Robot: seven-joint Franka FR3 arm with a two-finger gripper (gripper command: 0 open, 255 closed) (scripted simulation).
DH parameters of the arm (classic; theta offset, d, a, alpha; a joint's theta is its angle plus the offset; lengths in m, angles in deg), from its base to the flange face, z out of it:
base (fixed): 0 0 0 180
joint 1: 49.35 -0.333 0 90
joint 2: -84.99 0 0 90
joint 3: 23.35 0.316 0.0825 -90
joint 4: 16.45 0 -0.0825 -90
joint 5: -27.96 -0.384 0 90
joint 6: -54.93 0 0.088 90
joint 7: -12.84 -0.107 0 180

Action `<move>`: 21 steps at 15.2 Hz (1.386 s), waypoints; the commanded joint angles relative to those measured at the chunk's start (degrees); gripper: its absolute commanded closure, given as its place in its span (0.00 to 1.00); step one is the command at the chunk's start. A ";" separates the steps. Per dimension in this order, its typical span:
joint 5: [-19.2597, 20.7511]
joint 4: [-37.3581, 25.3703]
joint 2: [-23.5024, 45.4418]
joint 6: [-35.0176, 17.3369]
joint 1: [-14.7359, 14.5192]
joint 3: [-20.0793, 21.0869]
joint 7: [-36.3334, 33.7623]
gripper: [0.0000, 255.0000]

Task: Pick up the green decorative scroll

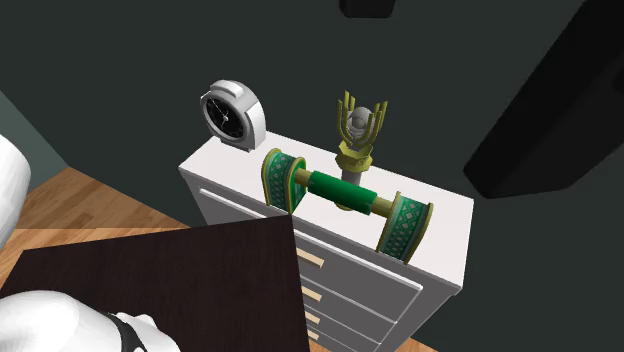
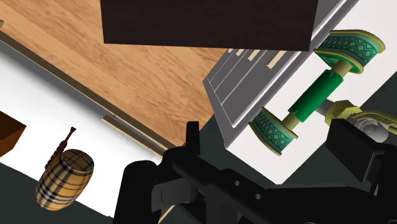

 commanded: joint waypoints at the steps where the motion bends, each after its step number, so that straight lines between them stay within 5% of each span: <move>1: 0.00 0.00 0.00 0.00 0.00 0.00 0.00 0.00; 11: -7.93 14.01 1.76 -16.38 -0.82 10.12 -15.98 0.00; 21: -14.64 19.30 15.55 -36.67 -1.84 21.33 -31.51 0.00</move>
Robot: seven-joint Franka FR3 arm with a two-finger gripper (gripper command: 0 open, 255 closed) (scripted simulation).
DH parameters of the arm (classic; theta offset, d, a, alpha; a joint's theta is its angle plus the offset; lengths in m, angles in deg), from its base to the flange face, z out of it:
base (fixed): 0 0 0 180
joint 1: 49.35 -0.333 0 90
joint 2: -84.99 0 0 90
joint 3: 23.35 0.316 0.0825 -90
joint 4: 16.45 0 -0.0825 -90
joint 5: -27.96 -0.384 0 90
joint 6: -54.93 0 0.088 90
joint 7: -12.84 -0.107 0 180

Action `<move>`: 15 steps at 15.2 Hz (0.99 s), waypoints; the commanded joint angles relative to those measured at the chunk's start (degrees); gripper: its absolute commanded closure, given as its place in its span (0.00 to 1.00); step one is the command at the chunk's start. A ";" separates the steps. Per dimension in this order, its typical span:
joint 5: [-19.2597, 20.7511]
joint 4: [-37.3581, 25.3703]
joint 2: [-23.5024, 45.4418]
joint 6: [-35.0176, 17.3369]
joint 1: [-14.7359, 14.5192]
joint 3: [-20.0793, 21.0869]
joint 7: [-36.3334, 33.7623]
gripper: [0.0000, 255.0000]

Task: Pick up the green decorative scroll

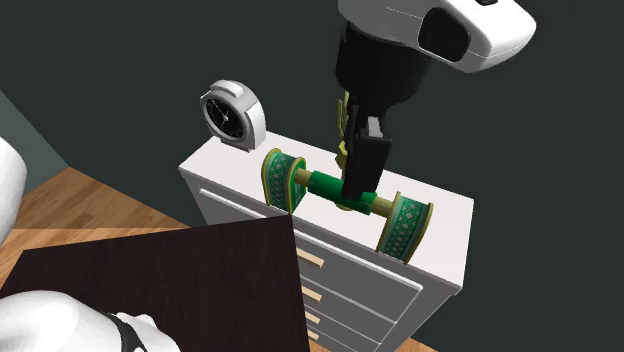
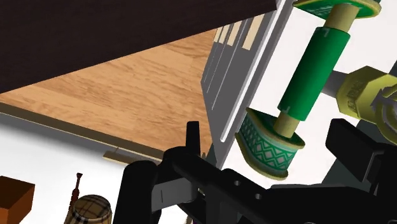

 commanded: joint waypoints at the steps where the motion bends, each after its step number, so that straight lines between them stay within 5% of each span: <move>1: -0.75 0.17 3.82 -4.38 0.15 2.14 -3.17 0.00; 8: 1.52 -2.66 20.88 -19.21 1.92 9.48 -16.39 0.00; 15: 15.55 -9.98 40.82 -30.57 1.39 10.48 -35.72 0.00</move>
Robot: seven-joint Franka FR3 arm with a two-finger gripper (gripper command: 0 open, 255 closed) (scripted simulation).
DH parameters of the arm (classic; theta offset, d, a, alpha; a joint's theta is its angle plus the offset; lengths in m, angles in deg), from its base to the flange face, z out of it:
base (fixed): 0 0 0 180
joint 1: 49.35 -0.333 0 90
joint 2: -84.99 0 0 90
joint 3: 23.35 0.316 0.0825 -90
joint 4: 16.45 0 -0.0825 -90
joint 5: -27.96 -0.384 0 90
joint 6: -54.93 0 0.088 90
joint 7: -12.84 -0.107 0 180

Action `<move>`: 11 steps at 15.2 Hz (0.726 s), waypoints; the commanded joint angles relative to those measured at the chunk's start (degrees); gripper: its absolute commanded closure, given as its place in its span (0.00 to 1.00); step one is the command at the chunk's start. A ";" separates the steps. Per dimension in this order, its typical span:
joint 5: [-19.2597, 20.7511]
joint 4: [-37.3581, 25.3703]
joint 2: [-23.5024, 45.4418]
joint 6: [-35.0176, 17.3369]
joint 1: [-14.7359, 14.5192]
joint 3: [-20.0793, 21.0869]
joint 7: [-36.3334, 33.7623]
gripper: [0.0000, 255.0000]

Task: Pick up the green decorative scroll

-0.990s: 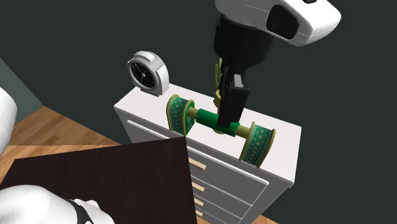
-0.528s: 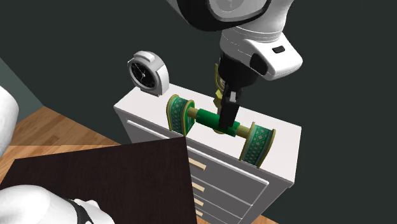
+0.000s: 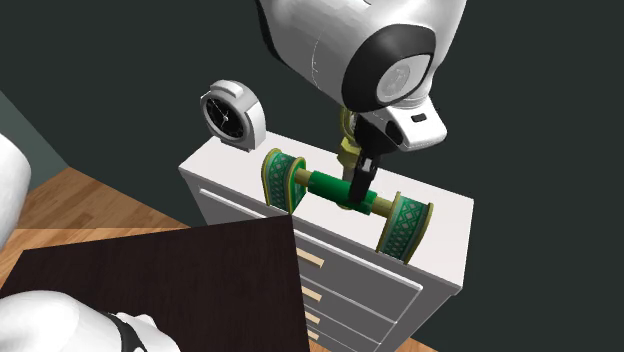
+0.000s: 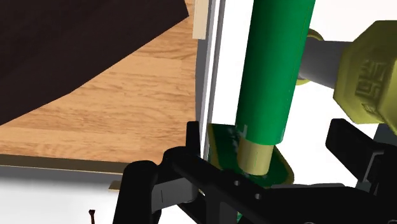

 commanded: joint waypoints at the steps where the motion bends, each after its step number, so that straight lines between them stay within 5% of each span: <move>1: 4.67 -2.48 5.52 -2.54 -1.31 -1.54 -5.60 0.00; 11: 11.03 -4.57 14.03 -8.46 -5.12 -6.25 -10.75 0.00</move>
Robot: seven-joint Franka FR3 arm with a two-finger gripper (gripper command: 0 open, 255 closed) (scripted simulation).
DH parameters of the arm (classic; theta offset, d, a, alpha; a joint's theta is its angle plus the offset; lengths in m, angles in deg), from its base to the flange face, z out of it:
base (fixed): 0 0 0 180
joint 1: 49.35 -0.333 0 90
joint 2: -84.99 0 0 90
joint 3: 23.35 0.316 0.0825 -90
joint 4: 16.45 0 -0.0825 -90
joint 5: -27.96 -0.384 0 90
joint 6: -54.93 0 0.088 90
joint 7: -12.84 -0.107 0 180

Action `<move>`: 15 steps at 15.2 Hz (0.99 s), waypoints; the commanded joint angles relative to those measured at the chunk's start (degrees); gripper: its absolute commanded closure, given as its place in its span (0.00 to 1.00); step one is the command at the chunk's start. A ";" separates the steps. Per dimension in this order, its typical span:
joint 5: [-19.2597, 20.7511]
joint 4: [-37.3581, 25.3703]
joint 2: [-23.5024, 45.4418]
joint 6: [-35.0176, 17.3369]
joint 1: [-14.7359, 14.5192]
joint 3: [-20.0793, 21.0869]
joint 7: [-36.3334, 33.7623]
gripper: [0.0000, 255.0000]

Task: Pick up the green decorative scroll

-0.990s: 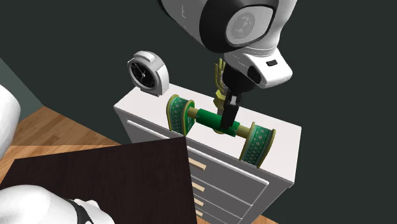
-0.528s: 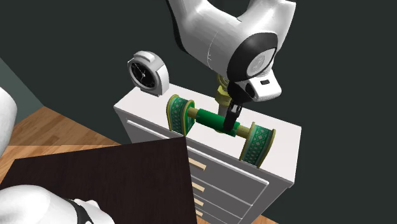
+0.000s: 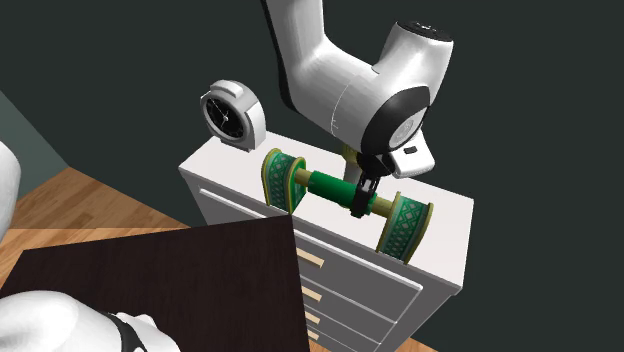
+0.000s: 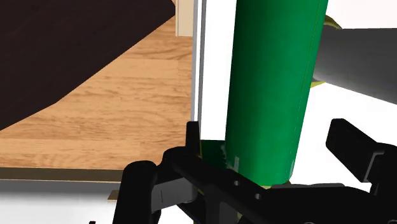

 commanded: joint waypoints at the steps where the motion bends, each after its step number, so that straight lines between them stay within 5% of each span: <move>1: 0.27 0.11 0.48 -0.23 -0.17 -0.22 -0.14 1.00; 15: -2.83 0.70 -3.70 3.16 1.64 2.29 1.79 1.00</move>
